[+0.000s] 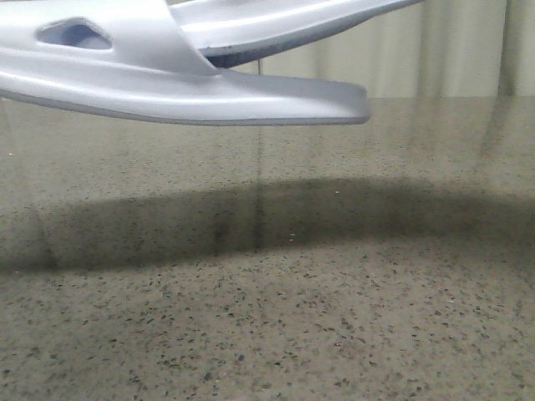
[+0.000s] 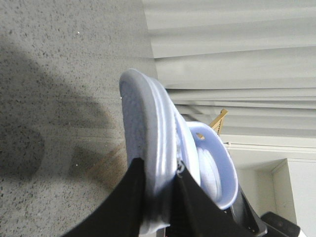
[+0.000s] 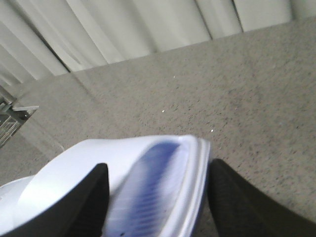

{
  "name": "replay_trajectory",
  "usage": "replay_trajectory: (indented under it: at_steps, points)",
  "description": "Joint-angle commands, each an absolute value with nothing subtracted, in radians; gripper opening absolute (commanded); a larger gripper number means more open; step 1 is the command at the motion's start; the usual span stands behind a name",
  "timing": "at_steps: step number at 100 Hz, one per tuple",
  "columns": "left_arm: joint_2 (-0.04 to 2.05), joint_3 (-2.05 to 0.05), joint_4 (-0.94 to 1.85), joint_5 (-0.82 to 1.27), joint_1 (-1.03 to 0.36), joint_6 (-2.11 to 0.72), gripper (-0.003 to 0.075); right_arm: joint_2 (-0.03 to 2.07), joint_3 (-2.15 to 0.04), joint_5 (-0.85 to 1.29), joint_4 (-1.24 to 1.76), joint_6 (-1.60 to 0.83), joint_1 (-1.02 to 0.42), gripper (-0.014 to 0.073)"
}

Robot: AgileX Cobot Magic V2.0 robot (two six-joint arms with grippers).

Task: Insert blue slippers together front up
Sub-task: 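Lower both stacked slippers onto the table, soles down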

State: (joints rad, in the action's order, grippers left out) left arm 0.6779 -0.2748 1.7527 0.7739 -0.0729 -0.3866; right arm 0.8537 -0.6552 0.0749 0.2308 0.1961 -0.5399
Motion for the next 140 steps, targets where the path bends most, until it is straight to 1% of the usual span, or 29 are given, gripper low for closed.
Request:
replay_trajectory:
  at_steps: [1,15,36,54,71,94,126,140]
  points:
    - [0.678,-0.312,1.851,0.835,-0.085,-0.379,0.0027,0.786,-0.689,0.019,0.181,0.184,-0.503,0.0362]
    - [0.678,-0.312,1.851,0.831,-0.085,-0.387,0.0027,0.691,-0.689,0.03,0.132,0.184,-0.471,0.0362]
    - [0.678,-0.312,1.851,0.813,-0.085,-0.388,0.0027,0.566,-0.689,0.034,0.077,0.184,-0.462,0.0362]
    - [0.678,-0.312,1.851,0.778,-0.085,-0.39,0.0027,0.508,-0.689,0.047,0.077,0.184,-0.462,0.0362]
    - [0.715,-0.312,1.861,0.756,-0.085,-0.425,0.0027,0.503,-0.689,0.077,0.077,0.184,-0.462,0.0362]
    - [0.851,-0.317,1.861,0.781,-0.085,-0.501,0.0027,0.503,-0.689,0.091,0.077,0.184,-0.462,0.0362]
    - [1.023,-0.434,1.861,0.841,-0.085,-0.602,0.0027,0.503,-0.689,0.096,0.077,0.184,-0.462,0.0362]
    - [1.07,-0.441,1.861,0.841,-0.085,-0.607,0.0027,0.503,-0.689,0.098,0.075,0.184,-0.462,0.0362]
